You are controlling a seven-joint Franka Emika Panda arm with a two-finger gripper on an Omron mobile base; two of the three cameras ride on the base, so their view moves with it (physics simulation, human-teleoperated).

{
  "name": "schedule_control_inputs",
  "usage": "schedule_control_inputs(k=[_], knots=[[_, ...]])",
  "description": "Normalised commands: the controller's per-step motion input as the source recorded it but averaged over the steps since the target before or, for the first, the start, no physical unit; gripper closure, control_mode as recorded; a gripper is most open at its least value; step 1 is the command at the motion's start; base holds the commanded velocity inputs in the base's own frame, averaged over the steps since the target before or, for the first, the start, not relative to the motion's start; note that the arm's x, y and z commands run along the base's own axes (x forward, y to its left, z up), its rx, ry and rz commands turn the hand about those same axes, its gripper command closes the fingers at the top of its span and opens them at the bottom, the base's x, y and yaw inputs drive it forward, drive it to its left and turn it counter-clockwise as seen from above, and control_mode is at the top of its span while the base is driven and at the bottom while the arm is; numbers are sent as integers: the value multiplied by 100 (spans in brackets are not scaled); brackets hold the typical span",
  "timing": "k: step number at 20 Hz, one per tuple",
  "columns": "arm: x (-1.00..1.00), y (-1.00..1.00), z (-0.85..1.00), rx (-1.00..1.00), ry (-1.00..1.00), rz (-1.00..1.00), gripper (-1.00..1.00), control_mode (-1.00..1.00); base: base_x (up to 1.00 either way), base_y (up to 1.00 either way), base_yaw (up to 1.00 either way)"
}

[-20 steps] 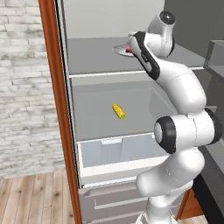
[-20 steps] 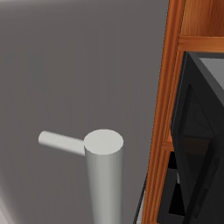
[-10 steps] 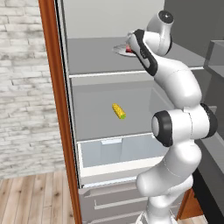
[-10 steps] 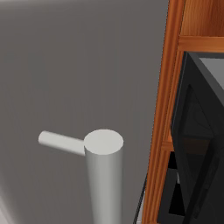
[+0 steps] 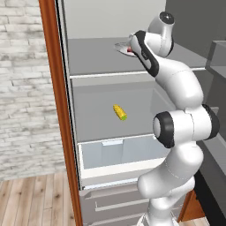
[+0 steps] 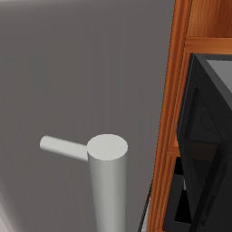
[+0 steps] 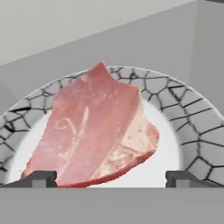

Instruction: Transport the steak from the fridge to the microwave and turn on the microwave.

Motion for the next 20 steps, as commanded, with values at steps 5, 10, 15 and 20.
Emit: schedule_control_inputs(k=[5, 10, 15, 20], knots=[[23, 1, 0, 6, -6, 0, -100, -100, 0, 0, 0], [43, 6, -5, 0, 0, -2, -100, -100, 0, 0, 0], [36, 14, -5, 0, 0, -4, 100, -100, 0, 0, 0], [9, 2, -1, 0, 0, -6, 100, -100, 0, 0, 0]])
